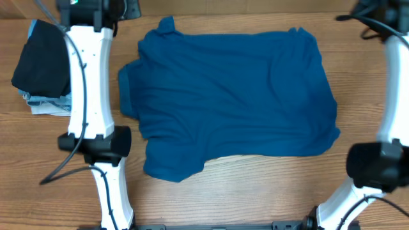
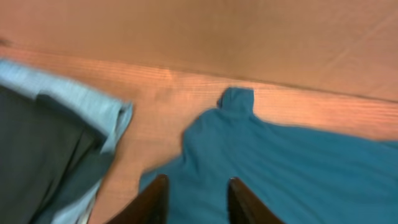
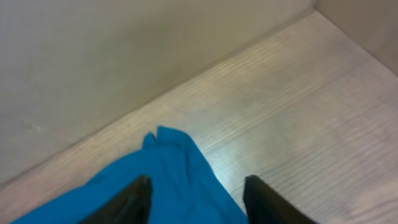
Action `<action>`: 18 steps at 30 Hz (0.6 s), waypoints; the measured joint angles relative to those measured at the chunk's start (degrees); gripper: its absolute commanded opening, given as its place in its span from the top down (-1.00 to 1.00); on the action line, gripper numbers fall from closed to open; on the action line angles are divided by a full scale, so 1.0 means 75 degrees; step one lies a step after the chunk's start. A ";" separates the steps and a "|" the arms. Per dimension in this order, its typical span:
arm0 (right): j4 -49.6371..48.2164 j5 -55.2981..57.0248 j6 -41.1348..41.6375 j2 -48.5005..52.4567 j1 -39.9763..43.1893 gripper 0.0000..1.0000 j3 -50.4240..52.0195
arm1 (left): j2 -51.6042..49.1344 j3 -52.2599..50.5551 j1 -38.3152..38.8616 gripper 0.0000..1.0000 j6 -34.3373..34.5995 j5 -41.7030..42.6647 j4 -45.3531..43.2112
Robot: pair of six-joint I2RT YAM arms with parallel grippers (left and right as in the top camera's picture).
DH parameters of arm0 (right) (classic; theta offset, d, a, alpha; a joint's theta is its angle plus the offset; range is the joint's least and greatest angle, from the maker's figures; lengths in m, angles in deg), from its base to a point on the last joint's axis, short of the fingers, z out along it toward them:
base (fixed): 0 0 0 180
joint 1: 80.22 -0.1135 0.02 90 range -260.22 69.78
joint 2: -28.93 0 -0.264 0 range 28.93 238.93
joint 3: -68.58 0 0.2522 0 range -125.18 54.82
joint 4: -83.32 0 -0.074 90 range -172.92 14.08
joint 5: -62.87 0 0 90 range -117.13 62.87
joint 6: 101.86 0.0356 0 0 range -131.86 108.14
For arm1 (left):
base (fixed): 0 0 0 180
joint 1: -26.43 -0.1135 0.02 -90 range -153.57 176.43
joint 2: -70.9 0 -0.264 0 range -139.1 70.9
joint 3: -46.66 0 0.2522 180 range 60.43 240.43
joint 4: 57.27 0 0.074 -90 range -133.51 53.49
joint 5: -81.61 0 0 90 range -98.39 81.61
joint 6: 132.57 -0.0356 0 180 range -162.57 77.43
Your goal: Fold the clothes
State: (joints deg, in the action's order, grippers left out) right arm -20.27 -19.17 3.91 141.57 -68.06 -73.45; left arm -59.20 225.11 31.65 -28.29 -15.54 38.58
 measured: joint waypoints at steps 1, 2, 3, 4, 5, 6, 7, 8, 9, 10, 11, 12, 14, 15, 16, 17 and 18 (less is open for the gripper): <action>0.0350 -0.0119 0.0102 -0.0160 0.0242 -0.21 -0.0009 | 0.0224 0.0012 0.0000 0.18 0.0122 0.0017 0.0259; 0.0851 -0.0312 0.0242 -0.0262 0.0493 -0.22 -0.0003 | 0.0405 0.0015 0.0000 0.18 0.0213 0.0085 0.0673; 0.1207 -0.0440 0.0312 -0.0294 0.0653 -0.22 -0.0006 | 0.0542 0.0015 0.0003 0.18 0.0283 0.0189 0.1020; 0.1655 -0.0554 0.0361 -0.0297 0.0778 -0.23 0.0000 | 0.0644 0.0015 0.0006 0.18 0.0315 0.0335 0.1434; 0.1961 -0.0618 0.0388 -0.0297 0.0836 -0.23 0.0017 | 0.0711 0.0015 0.0015 0.18 0.0338 0.0443 0.1722; 0.2433 -0.0679 0.0417 -0.0297 0.0877 -0.23 0.0020 | 0.0778 0.0009 0.0055 0.16 0.0335 0.0612 0.1935; 0.2943 -0.0734 0.0460 -0.0297 0.0880 -0.23 0.0032 | 0.0825 -0.0003 0.0111 0.06 0.0332 0.0828 0.1944; 0.3319 -0.0775 0.0472 -0.0297 0.0880 -0.23 0.0032 | 0.0863 -0.0009 0.0245 0.01 0.0312 0.1113 0.1944; 0.3759 -0.0813 0.0493 -0.0297 0.0880 -0.23 0.0032 | 0.0866 -0.0029 0.0376 -0.01 0.0280 0.1303 0.1947; 0.4278 -0.0839 0.0495 -0.0297 0.0880 -0.23 0.0038 | 0.0918 -0.0230 0.0600 0.00 0.0254 0.1565 0.1944; 0.4470 -0.0839 0.0530 -0.0297 0.0880 -0.23 0.0038 | 0.0921 -0.0382 0.0766 0.01 0.0248 0.1676 0.1932; 0.4596 -0.0892 0.0554 -0.0297 0.0880 -0.23 0.0052 | 0.0965 -0.0702 0.0965 0.03 0.0248 0.1728 0.1912; 0.4596 -0.1186 0.0612 -0.0300 0.0880 -0.35 0.0073 | 0.1096 -0.1749 0.1343 0.03 0.0248 0.1801 0.1912; 0.4584 -0.1346 0.0647 -0.0341 0.0880 -0.39 0.0166 | 0.1195 -0.2296 0.1483 0.03 0.0254 0.1818 0.1912; 0.4581 -0.1411 0.0647 -0.0402 0.0880 -0.43 0.0294 | 0.1288 -0.2702 0.1588 0.02 0.0254 0.1818 0.1935; 0.4555 -0.1428 0.0644 -0.0533 0.0880 -0.46 0.0539 | 0.1492 -0.3287 0.1705 0.02 0.0277 0.1766 0.1874; 0.4599 -0.1419 0.0676 -0.0766 0.0877 -0.47 0.0944 | 0.1865 -0.4065 0.1833 0.01 0.0338 0.1574 0.1929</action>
State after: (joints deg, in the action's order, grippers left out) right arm 14.22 -29.81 8.98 135.82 -61.48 -66.37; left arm -45.21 194.62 45.39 -25.75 -3.74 53.04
